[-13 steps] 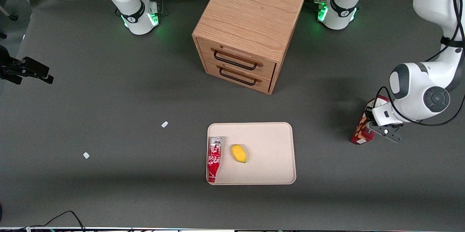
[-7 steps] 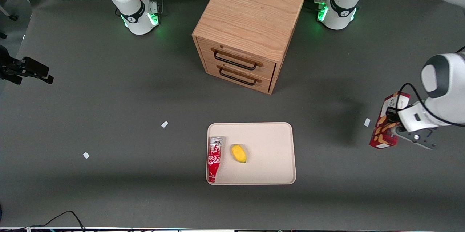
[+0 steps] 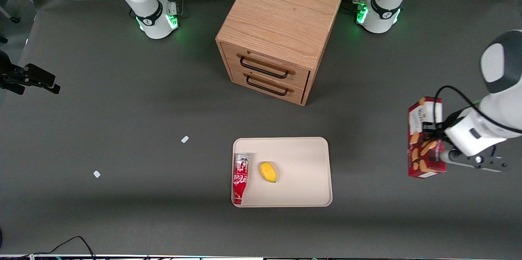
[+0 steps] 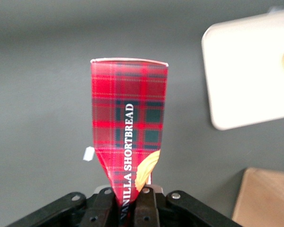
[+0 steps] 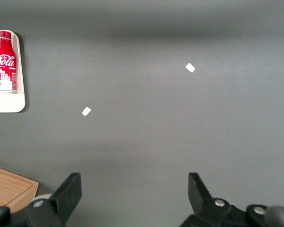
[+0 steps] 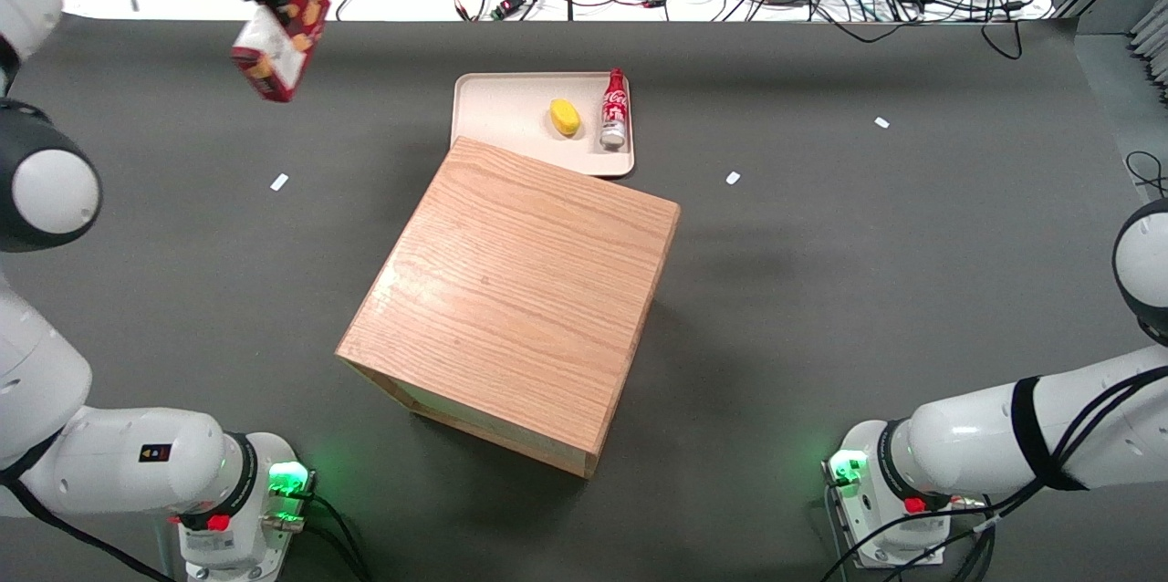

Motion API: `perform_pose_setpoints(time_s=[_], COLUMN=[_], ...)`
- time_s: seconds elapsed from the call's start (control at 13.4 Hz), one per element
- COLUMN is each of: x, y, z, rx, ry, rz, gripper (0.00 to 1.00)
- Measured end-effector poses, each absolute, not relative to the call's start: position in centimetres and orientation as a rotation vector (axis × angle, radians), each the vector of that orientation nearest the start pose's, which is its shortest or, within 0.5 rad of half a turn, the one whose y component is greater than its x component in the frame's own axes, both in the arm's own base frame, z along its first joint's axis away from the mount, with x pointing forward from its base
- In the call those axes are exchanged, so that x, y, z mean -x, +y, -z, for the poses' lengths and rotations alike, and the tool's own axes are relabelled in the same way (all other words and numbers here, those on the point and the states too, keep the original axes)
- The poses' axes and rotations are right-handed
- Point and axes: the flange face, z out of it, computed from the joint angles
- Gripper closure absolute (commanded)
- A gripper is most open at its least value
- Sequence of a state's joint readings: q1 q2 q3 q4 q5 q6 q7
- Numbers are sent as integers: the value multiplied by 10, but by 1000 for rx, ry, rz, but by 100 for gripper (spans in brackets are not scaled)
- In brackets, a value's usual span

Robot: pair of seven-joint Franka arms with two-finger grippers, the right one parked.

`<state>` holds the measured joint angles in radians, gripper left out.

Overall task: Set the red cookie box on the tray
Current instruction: 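Lift the cookie box upright with the left gripper, then carry the box over the white tray and lower it upright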

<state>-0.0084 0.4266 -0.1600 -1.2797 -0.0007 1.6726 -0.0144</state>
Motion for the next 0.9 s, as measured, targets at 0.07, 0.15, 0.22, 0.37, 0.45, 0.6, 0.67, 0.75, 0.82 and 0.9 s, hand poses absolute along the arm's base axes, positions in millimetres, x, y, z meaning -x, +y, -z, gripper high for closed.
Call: perform_pose_setpoints(time_s=[0.07, 0.15, 0.22, 0.37, 0.45, 0.6, 0.67, 0.75, 0.82, 0.9], x=[-683, -692, -702, -717, -721, -726, -726, -724, -722, -719], y=[-120, -147, -175, -221, -234, -252, -261, -269, -276, -282], z=[-502, -491, -475, -432, -406, -350, -322, -296, -275, -260], rx=[3211, 3225, 3238, 3258, 3260, 3236, 3221, 3210, 3203, 3199], ry=[163, 97, 29, -43, -49, -39, -29, -17, -6, 4], rz=[-48, -39, -27, -10, -20, -59, -79, -101, -126, -146], gripper=[100, 100, 100, 100, 100, 100, 100, 100, 100, 100])
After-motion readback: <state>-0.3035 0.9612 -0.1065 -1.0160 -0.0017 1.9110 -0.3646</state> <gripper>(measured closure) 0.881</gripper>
